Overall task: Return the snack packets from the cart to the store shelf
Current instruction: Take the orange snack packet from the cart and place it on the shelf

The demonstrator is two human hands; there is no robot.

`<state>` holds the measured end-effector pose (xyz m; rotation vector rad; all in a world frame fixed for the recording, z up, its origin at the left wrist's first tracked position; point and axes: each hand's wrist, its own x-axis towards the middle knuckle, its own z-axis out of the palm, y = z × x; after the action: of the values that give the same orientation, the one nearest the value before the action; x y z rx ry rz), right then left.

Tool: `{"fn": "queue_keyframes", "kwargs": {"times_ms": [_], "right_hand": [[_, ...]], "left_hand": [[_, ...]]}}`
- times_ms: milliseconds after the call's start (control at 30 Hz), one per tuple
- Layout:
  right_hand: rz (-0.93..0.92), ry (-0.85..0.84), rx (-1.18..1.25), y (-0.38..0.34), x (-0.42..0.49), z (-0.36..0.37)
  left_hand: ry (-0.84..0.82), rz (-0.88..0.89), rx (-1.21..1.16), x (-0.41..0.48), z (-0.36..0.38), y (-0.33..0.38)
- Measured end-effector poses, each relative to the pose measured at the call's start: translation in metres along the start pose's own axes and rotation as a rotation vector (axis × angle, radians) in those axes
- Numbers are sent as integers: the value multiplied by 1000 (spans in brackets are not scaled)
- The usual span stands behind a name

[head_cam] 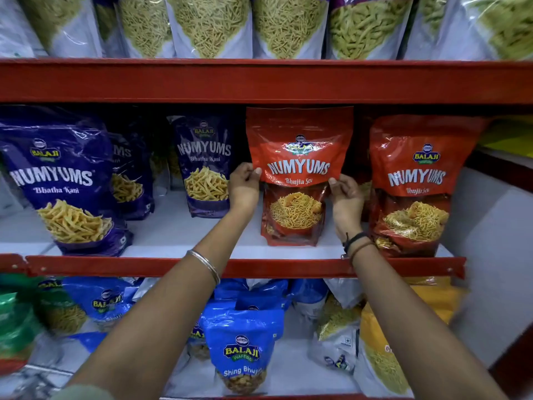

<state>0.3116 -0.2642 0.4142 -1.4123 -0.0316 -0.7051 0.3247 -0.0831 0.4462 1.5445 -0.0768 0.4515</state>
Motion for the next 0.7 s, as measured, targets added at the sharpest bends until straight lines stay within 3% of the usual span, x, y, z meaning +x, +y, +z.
{"fn": "queue_keyframes", "kwargs": {"times_ms": [100, 200, 400, 700], "right_hand": [[172, -46, -112, -6, -16, -5], [402, -245, -284, -4, -31, -12], [397, -205, -395, -7, -45, -27], [255, -345, -408, -24, -78, -47]], "left_hand": [[-108, -125, 178, -23, -7, -7], [-333, -335, 246, -46, -14, -20], [-441, -345, 173, -64, -29, -12], [-600, -211, 376, -103, -48, 18]]}}
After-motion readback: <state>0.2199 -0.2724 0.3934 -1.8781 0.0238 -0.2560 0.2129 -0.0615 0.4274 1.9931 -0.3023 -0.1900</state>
